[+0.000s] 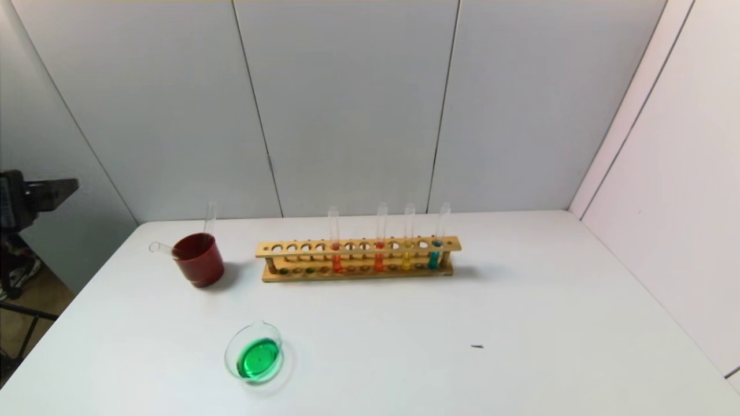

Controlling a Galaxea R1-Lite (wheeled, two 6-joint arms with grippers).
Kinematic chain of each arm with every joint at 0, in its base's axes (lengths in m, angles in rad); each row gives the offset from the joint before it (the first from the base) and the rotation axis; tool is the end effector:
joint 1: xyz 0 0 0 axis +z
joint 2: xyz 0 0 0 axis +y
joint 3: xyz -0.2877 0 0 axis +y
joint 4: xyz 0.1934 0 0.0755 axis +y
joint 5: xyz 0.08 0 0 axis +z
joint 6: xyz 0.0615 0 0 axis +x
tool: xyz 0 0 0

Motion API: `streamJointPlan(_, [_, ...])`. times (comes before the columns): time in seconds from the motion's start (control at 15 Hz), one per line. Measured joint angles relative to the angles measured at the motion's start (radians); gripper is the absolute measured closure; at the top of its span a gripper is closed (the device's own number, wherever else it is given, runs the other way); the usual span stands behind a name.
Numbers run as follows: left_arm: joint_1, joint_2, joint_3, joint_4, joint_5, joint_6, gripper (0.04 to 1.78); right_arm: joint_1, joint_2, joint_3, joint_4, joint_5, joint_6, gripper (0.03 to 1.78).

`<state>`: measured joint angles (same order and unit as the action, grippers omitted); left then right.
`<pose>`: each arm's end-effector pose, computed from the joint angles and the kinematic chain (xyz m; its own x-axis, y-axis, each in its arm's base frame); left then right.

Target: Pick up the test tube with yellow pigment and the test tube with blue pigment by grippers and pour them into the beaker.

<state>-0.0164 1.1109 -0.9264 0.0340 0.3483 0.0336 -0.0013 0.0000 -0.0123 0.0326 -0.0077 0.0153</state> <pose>0.2111 0.0175 0.2667 0.9231 0.3262 -0.2037 -0.3103 0.9446 0.1067 0.0462 -0.0005 0.0750 0.9998 -0.0090 -0.0203 0.0093 0.9998 0.0151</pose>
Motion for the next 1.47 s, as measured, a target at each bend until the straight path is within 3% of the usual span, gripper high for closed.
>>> streamJointPlan(0.27, [0.0, -0.249, 0.071, 0.162, 0.002, 0.002, 0.08, 0.0, 0.0, 0.0, 0.0, 0.0, 0.0, 0.11])
streamJointPlan(0.67, [0.007, -0.557, 0.061, 0.47, 0.042, 0.001, 0.08, 0.0, 0.0, 0.0, 0.0, 0.0, 0.0, 0.11])
streamJointPlan(1.0, [0.009, -0.794, 0.206, 0.544, 0.031, 0.001, 0.08, 0.0, 0.0, 0.0, 0.0, 0.0, 0.0, 0.11])
streamJointPlan(1.27, [0.009, -0.972, 0.428, 0.499, -0.131, 0.0, 0.08, 0.0, 0.0, 0.0, 0.0, 0.0, 0.0, 0.11])
streamJointPlan(1.47, [0.01, -1.068, 0.58, 0.392, -0.261, -0.024, 0.08, 0.0, 0.0, 0.0, 0.0, 0.0, 0.0, 0.11])
